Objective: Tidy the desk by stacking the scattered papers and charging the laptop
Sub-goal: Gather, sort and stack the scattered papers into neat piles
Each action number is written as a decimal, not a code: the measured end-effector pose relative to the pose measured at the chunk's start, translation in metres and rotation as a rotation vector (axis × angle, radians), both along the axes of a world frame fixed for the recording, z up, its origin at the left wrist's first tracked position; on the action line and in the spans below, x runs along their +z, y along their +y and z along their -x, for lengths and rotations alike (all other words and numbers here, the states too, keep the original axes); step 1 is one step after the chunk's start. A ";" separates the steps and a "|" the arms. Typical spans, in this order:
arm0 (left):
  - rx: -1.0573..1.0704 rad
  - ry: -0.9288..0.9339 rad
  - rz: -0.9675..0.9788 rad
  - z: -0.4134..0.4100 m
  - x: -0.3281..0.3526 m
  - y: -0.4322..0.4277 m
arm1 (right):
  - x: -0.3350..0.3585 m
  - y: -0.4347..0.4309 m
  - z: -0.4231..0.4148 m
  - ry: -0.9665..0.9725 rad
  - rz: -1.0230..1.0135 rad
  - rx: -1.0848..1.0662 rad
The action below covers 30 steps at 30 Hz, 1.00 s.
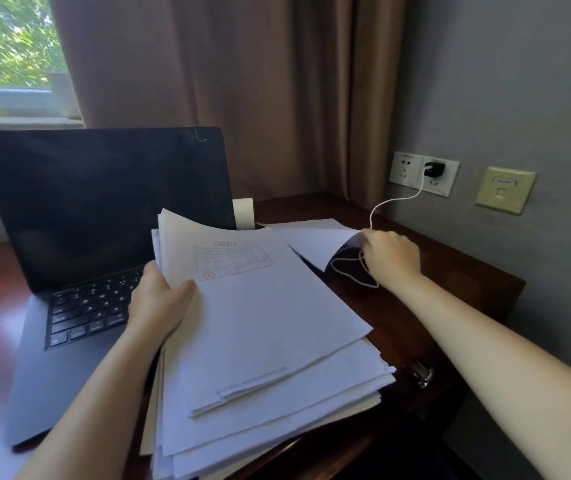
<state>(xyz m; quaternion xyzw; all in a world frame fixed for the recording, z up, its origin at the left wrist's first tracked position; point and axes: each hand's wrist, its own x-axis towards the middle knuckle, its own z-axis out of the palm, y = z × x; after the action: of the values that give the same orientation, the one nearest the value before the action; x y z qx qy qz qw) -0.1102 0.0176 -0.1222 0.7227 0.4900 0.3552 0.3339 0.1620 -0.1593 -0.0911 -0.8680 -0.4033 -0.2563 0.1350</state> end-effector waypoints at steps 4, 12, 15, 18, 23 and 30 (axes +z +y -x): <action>0.001 -0.005 0.019 -0.001 0.000 0.000 | 0.010 -0.018 -0.003 0.016 -0.254 0.065; -0.007 -0.002 0.027 0.003 0.002 -0.005 | 0.022 -0.039 0.052 -0.249 -0.355 0.595; -0.019 -0.012 0.035 0.005 0.004 -0.006 | 0.014 -0.042 0.077 -0.222 -0.186 0.740; -0.017 -0.015 0.035 0.010 0.005 -0.003 | 0.003 -0.045 0.098 -0.190 -0.040 0.842; 0.001 -0.175 0.159 0.012 0.012 -0.005 | -0.011 -0.045 0.119 0.147 0.220 0.886; 0.068 -0.277 0.297 0.013 0.016 0.000 | -0.008 -0.040 0.122 0.361 0.398 0.878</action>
<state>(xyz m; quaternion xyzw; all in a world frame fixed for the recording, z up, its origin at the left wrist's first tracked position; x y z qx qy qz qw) -0.1229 0.0177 -0.1062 0.5929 0.5104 0.3861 0.4888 0.0404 -0.1988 -0.0989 -0.6561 -0.7410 0.0600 0.1295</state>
